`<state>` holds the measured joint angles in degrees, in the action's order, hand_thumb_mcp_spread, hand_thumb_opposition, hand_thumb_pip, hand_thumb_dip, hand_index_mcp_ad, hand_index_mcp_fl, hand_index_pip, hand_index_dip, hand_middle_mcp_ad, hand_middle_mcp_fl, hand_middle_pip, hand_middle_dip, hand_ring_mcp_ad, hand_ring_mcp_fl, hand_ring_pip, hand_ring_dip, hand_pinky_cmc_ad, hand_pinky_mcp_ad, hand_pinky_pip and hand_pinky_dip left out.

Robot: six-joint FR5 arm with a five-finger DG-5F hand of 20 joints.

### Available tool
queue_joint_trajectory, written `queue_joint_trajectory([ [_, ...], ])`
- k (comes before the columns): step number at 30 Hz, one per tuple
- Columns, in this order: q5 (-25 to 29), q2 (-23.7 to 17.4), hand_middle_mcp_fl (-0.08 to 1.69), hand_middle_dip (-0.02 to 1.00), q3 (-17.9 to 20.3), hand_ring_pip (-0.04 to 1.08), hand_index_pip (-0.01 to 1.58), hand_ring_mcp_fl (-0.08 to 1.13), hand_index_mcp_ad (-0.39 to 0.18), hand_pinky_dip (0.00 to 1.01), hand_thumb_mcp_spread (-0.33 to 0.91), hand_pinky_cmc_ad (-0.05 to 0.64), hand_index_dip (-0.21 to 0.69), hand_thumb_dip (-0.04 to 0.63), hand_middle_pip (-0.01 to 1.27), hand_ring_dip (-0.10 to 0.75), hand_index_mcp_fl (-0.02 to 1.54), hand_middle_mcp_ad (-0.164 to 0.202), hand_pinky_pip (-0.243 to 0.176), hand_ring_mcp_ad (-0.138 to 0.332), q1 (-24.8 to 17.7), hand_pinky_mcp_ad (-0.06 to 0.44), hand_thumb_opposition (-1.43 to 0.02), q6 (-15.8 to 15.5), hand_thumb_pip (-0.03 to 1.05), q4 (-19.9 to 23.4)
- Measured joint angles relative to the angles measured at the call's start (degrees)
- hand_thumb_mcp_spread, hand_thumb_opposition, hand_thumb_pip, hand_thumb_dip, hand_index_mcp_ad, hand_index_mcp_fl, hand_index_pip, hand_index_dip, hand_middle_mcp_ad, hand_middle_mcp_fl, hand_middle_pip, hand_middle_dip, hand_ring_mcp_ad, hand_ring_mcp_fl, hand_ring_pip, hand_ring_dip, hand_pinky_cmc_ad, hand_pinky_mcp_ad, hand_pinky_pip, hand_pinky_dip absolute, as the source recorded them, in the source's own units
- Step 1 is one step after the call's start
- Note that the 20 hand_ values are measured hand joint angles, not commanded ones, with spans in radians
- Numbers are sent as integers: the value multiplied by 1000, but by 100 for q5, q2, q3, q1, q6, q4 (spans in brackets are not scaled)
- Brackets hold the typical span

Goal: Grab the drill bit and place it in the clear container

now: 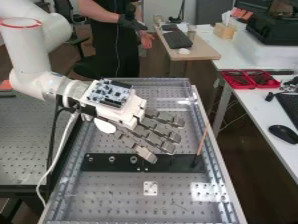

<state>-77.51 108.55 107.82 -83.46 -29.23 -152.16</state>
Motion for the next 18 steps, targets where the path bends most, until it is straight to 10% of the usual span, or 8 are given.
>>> queue_joint_trajectory([
  [18,-445,493,138,157,-356,86,202,3,-40,414,267,325,10,122,143,12,51,122,-110,129,332,265,-726,18,574,277],
])
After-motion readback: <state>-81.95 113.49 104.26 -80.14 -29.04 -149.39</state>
